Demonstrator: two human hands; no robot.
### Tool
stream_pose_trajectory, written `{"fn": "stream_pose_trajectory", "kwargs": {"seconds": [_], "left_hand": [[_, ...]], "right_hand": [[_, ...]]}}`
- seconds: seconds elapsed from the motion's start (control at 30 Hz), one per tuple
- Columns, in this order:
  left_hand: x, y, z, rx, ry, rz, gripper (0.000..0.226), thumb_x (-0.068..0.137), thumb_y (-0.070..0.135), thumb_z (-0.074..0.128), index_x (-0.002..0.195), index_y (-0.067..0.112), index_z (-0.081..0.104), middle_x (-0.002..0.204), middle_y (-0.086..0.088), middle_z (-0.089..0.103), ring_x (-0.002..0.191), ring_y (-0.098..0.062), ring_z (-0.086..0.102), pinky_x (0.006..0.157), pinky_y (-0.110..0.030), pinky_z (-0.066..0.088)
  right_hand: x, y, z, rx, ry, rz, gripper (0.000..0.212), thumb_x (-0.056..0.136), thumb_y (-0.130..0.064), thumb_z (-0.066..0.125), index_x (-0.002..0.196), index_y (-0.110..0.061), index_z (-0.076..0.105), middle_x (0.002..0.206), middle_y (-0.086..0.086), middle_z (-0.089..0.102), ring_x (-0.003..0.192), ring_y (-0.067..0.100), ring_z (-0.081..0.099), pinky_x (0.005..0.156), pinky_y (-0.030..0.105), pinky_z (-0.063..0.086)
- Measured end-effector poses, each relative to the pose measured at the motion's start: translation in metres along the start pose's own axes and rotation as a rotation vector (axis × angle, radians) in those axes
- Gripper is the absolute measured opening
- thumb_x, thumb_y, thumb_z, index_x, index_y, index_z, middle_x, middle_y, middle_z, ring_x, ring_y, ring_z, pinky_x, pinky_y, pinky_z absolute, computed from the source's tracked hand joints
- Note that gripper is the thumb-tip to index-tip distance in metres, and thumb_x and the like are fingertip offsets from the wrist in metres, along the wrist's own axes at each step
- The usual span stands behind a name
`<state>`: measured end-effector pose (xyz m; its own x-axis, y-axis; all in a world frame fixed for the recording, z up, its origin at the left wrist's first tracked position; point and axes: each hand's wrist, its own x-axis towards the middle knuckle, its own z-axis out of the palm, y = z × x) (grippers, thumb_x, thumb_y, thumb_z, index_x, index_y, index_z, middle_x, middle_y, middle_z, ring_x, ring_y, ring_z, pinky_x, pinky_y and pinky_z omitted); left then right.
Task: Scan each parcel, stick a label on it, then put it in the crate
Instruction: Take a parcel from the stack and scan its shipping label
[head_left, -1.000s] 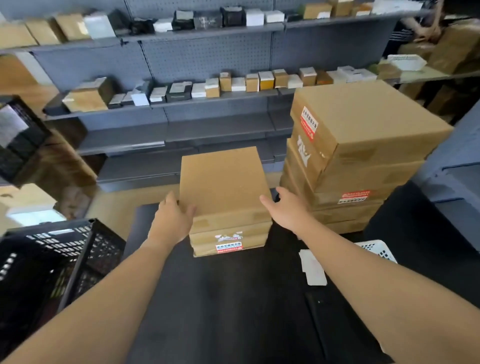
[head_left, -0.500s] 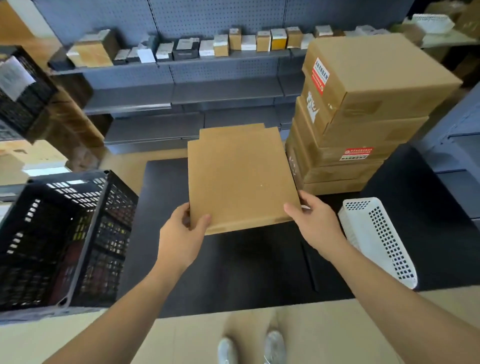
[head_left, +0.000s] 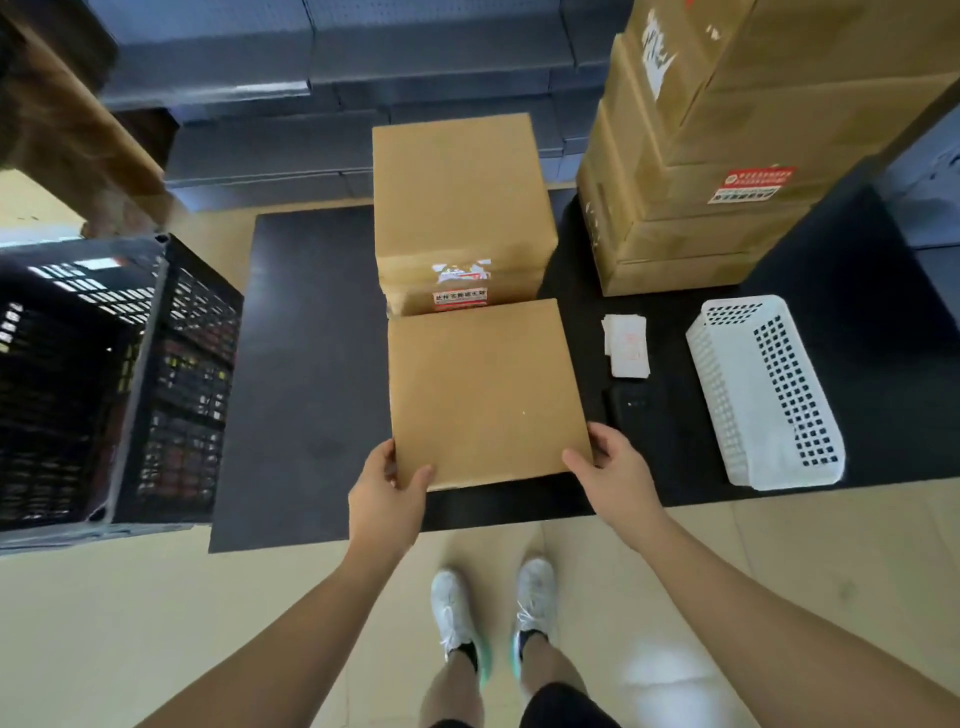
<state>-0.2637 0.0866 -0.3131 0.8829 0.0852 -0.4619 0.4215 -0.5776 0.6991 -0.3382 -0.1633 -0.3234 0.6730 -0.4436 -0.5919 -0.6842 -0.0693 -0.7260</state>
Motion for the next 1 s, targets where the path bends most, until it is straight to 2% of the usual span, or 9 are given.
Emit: {"fn": "stream_pose_trajectory", "kwargs": {"seconds": [0.2,0.3,0.4,0.53,0.63,0.7,0.77,0.93,1.0], "left_hand": [[0.017,-0.016,0.008,-0.022,-0.061,0.021,0.069,0.093,0.025,0.067,0.149,0.04,0.03,0.126,0.013,0.057,0.116,-0.011,0.058,0.097,-0.032,0.047],[0.023,-0.015,0.007,0.044,-0.111,0.051,0.068,0.095,0.023,0.064,0.148,0.047,0.029,0.136,0.009,0.053,0.125,-0.014,0.052,0.103,-0.037,0.046],[0.025,-0.011,0.004,0.01,-0.174,-0.01,0.064,0.094,0.032,0.064,0.146,0.047,0.031,0.138,0.006,0.055,0.12,-0.017,0.055,0.09,-0.031,0.047],[0.021,0.016,0.002,0.076,-0.33,-0.023,0.08,0.088,0.06,0.062,0.154,0.034,0.026,0.147,0.003,0.047,0.132,-0.023,0.046,0.102,-0.034,0.039],[0.007,0.056,0.005,0.165,-0.298,0.099,0.078,0.089,0.066,0.056,0.155,0.037,0.026,0.157,0.001,0.032,0.145,-0.027,0.027,0.117,-0.044,0.029],[-0.012,0.088,0.006,-0.062,-0.405,0.2,0.077,0.09,0.064,0.059,0.155,0.041,0.024,0.155,0.008,0.035,0.142,-0.015,0.035,0.109,-0.027,0.04],[-0.029,0.111,0.006,-0.251,-0.536,0.272,0.071,0.093,0.047,0.065,0.152,0.04,0.025,0.147,0.015,0.044,0.125,0.007,0.05,0.086,-0.008,0.049],[-0.028,0.103,-0.024,-0.399,-0.542,0.222,0.079,0.088,0.04,0.074,0.143,0.061,0.022,0.136,0.007,0.057,0.119,-0.015,0.063,0.093,-0.039,0.058],[-0.018,0.084,-0.041,-0.468,-0.547,0.169,0.068,0.095,0.03,0.067,0.142,0.062,0.029,0.136,0.004,0.058,0.117,-0.02,0.065,0.086,-0.036,0.06]], "right_hand": [[0.017,0.004,0.008,0.11,-0.081,0.096,0.067,0.091,-0.035,0.074,0.15,-0.027,0.045,0.138,-0.01,0.058,0.118,0.008,0.06,0.106,0.036,0.048],[0.015,-0.008,0.005,0.185,-0.095,0.131,0.027,0.098,-0.043,0.063,0.125,-0.042,0.06,0.136,-0.007,0.057,0.109,0.003,0.057,0.105,0.038,0.047],[0.009,-0.022,-0.005,0.342,0.026,0.173,0.012,0.101,-0.044,0.058,0.112,-0.043,0.061,0.131,-0.009,0.056,0.117,0.013,0.054,0.107,0.042,0.045],[-0.01,-0.045,-0.025,0.35,0.036,0.148,0.039,0.097,-0.042,0.067,0.13,-0.031,0.05,0.13,-0.003,0.057,0.12,0.019,0.056,0.105,0.051,0.051],[-0.028,-0.064,-0.034,0.355,0.009,0.055,0.074,0.087,-0.038,0.08,0.147,-0.032,0.038,0.135,-0.003,0.059,0.121,0.016,0.057,0.105,0.041,0.048],[-0.041,-0.078,-0.033,0.283,-0.016,-0.006,0.076,0.086,-0.036,0.082,0.15,-0.03,0.042,0.132,-0.006,0.06,0.116,0.012,0.058,0.096,0.031,0.047],[-0.052,-0.09,-0.025,0.221,-0.037,-0.086,0.057,0.088,-0.036,0.079,0.14,-0.033,0.056,0.125,-0.012,0.063,0.111,0.007,0.061,0.089,0.026,0.051],[-0.061,-0.102,-0.014,0.32,-0.056,-0.132,0.02,0.102,-0.032,0.061,0.12,-0.035,0.069,0.114,-0.017,0.068,0.108,0.005,0.063,0.084,0.024,0.053],[-0.056,-0.093,-0.012,0.29,-0.026,-0.136,0.025,0.103,-0.027,0.059,0.126,-0.035,0.066,0.116,-0.019,0.064,0.111,0.007,0.061,0.087,0.025,0.054]]}}
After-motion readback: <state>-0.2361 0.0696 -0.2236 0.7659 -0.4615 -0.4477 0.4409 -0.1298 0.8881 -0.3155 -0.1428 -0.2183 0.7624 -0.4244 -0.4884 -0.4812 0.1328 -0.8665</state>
